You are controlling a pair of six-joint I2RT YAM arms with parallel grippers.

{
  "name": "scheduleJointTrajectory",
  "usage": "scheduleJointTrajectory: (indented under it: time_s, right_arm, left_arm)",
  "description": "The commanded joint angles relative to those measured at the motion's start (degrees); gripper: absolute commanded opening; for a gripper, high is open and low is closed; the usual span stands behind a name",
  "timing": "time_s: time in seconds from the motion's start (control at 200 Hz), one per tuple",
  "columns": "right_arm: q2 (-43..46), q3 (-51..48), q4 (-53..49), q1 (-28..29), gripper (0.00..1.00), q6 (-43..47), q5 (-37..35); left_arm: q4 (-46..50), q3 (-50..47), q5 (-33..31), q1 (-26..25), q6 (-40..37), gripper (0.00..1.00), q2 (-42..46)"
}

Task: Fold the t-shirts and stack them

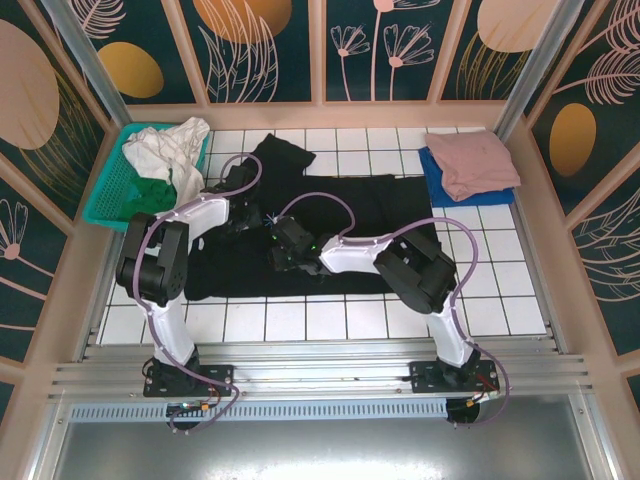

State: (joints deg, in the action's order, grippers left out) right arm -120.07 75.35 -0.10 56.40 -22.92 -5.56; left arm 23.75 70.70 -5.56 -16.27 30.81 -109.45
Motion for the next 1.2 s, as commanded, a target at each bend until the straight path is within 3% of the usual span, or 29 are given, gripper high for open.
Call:
scheduleJointTrajectory:
  time_s: [0.0,0.34,0.676,0.856,1.026,1.196]
  right_arm:
    - [-1.22,-2.86,-0.47,2.84,0.34,7.07,-10.31]
    - [4.82,-13.43,15.33,4.51,0.34,15.59,-11.15]
    - [7.87,-20.95,24.62,4.38,0.36,18.62,-6.91]
    - [12.81,-21.80,24.05,2.64,0.42,13.06,1.21]
    - [21.48,-30.29,30.36,-2.13,0.44,6.15,10.27]
    - [29.78,-37.78,30.42,-7.03,0.46,2.75,11.73]
  left_arm:
    - [1.39,1.78,1.92,-0.01,-2.13,0.50,-0.82]
    - [1.40,-0.73,10.24,-0.28,-4.80,0.43,0.84]
    - [3.19,-1.95,11.49,-4.04,-10.47,0.42,3.39]
    - [4.10,-0.03,11.73,-5.77,-11.52,0.43,1.95]
    - [2.88,-2.05,13.55,-5.88,-11.47,0.42,2.56]
    - [3.30,-3.34,13.70,-6.22,-11.63,0.42,2.63]
